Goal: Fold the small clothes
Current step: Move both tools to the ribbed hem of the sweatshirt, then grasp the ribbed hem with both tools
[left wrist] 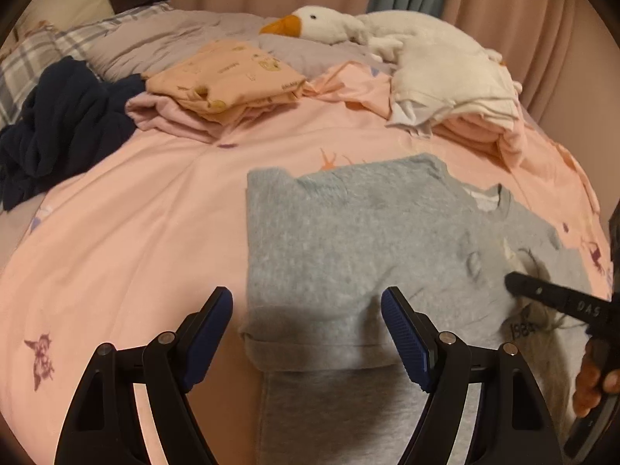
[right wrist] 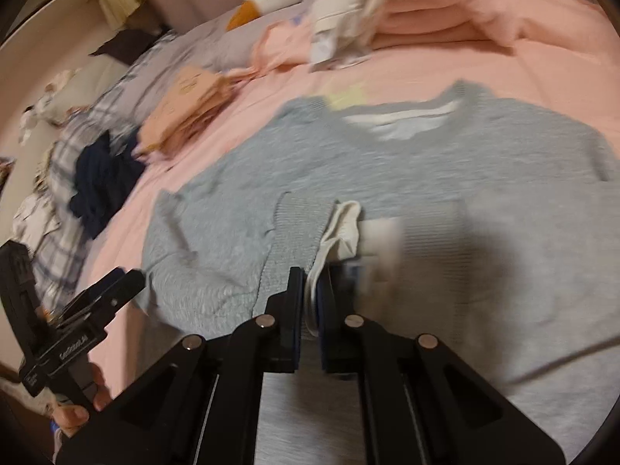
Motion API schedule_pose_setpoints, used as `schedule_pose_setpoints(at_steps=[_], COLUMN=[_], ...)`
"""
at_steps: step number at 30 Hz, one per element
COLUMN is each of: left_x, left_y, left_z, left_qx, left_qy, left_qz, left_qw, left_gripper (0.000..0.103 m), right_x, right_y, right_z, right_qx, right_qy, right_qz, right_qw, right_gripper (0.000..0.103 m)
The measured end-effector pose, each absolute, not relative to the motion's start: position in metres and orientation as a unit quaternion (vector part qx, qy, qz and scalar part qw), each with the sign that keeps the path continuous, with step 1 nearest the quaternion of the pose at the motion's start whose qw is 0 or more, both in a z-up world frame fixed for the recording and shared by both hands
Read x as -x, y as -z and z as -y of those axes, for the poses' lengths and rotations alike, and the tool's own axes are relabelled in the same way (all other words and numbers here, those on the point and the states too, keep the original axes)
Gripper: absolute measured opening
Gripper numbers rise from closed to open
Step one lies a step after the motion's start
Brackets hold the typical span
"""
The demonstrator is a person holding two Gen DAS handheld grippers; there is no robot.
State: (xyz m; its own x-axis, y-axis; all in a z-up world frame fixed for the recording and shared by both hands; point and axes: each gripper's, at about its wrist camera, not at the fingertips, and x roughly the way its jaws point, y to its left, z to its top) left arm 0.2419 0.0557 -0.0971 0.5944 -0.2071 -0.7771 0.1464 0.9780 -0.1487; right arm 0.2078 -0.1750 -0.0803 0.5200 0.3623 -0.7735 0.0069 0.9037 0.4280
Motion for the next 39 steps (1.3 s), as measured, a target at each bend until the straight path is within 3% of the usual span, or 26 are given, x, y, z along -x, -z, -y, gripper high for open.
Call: schedule_pose_setpoints(at_steps=[6, 8, 11, 16, 19, 23, 25, 28, 39], left_x=[-0.24, -0.233, -0.228, -0.234, -0.238, -0.217, -0.203, -0.173, -0.083], left_y=[0.097, 0.086, 0.081, 0.103, 0.12, 0.104, 0.099, 0.099, 0.121], left_z=[-0.055, -0.056, -0.045, -0.024, -0.024, -0.041, -0.052, -0.076, -0.108], left_qx=[0.025, 0.024, -0.005, -0.043, -0.044, -0.002, 0.023, 0.07, 0.216], left_qy=[0.09, 0.097, 0.109, 0.111, 0.104, 0.119, 0.129, 0.14, 0.192], left_qz=[-0.445, -0.42, -0.404, -0.436, -0.468, -0.464, -0.465, -0.479, -0.52], left_qw=[0.891, 0.902, 0.908, 0.892, 0.877, 0.878, 0.876, 0.864, 0.804], left_gripper=[0.079, 0.079, 0.079, 0.072, 0.072, 0.072, 0.073, 0.076, 0.078], right_x=[-0.21, -0.203, -0.193, -0.201, -0.2, -0.172, -0.148, -0.105, 0.042], right_y=[0.082, 0.069, 0.057, 0.089, 0.089, 0.068, 0.054, 0.043, 0.07], right_z=[0.184, 0.189, 0.186, 0.164, 0.176, 0.199, 0.216, 0.244, 0.346], right_qx=[-0.188, -0.191, -0.182, -0.132, -0.165, -0.197, -0.201, -0.212, -0.291], right_qy=[-0.107, -0.099, -0.127, -0.13, -0.137, -0.153, -0.156, -0.137, -0.024], right_qz=[-0.497, -0.477, -0.447, -0.498, -0.497, -0.476, -0.465, -0.448, -0.455], right_qw=[0.84, 0.852, 0.866, 0.847, 0.841, 0.843, 0.848, 0.858, 0.841], right_gripper=[0.013, 0.026, 0.027, 0.023, 0.022, 0.028, 0.041, 0.051, 0.054])
